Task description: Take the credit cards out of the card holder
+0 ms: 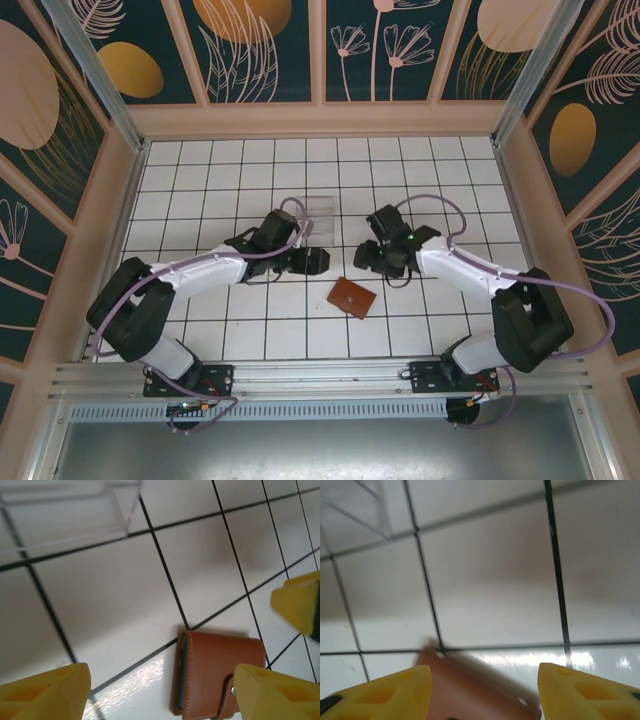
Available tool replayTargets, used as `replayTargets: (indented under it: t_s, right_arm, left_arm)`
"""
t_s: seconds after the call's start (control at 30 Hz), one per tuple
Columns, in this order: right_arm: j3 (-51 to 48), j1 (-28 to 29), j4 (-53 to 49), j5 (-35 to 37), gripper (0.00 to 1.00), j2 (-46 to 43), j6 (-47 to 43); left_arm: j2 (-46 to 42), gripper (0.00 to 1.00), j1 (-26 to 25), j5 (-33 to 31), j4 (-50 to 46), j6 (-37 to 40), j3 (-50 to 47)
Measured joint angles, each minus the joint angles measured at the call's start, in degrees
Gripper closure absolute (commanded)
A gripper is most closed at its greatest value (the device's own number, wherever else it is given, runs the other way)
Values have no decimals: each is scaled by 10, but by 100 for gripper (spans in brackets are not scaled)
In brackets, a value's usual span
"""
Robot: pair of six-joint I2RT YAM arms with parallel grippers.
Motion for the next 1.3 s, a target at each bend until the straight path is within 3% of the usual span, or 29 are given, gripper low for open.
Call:
replayTargets:
  t_s: [0.27, 0.4, 0.7, 1.1, 1.3]
  right_arm:
    - [-81, 28, 32, -49, 39, -15, 52]
    - [-83, 38, 54, -57, 40, -3, 65]
    - [-65, 50, 82, -64, 47, 35, 69]
    - [78, 73, 106, -90, 48, 169, 43]
    - [158, 96, 111, -113, 49, 242, 19]
  left_arm:
    - [52, 31, -7, 36, 10, -3, 16]
    - [67, 40, -8, 52, 15, -6, 17]
    - [71, 47, -9, 72, 39, -10, -24]
    - [-57, 45, -10, 68, 22, -15, -143]
    - [-131, 43, -10, 24, -27, -29, -167]
